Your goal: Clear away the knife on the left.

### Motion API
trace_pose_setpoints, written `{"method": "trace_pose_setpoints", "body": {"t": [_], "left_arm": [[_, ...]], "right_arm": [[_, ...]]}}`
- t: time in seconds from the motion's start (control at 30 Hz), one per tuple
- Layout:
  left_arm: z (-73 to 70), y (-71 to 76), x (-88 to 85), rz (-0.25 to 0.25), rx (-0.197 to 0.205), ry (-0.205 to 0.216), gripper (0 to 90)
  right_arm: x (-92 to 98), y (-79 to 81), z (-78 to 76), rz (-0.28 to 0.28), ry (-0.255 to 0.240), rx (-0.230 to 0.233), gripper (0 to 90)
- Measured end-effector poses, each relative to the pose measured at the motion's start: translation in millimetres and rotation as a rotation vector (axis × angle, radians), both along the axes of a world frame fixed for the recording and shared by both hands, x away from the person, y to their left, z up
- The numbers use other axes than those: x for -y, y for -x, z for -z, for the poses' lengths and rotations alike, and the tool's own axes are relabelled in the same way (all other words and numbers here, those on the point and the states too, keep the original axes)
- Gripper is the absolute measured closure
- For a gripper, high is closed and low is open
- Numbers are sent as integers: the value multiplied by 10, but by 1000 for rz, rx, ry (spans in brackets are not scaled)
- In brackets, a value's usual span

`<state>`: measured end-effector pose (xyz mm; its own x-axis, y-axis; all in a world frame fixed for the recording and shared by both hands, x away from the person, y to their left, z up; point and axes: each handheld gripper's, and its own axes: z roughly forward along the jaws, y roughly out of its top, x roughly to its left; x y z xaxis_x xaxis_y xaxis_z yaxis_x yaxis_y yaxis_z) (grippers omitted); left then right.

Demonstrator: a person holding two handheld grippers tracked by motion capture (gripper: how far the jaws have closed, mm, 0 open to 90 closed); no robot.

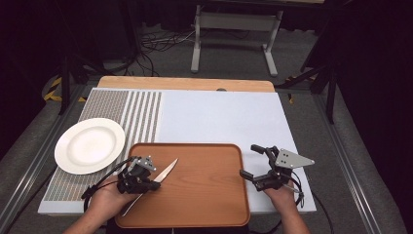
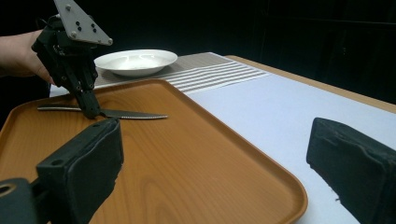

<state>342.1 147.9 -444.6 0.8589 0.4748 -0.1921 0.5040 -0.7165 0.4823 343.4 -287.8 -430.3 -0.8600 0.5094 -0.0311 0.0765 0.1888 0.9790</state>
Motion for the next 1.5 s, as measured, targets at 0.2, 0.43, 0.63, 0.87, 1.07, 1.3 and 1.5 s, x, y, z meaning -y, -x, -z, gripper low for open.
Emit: {"method": "trace_pose_setpoints", "body": {"t": [0.2, 0.43, 0.63, 0.87, 1.07, 1.3, 1.5], "left_arm": [[-6, -15, -35, -10, 6, -9, 900], [-12, -34, -90, -33, 8, -20, 900], [-14, -47, -166, -49, 8, -25, 900], [-11, -66, -245, -71, 13, -26, 900], [-8, -71, -307, -89, 14, -25, 900], [-5, -70, -365, -107, 10, -23, 900], [-6, -66, -420, -126, 7, -28, 900]], "right_arm": [[7, -3, 2, 3, -2, -3, 44], [6, -2, 2, 2, -1, -3, 44], [11, -8, 5, 5, 1, -5, 44], [10, -7, 5, 5, 1, -5, 44], [12, -7, 5, 6, 1, -5, 44], [8, -9, 7, 6, 4, -5, 45], [7, -8, 7, 6, 6, -4, 45]]}}
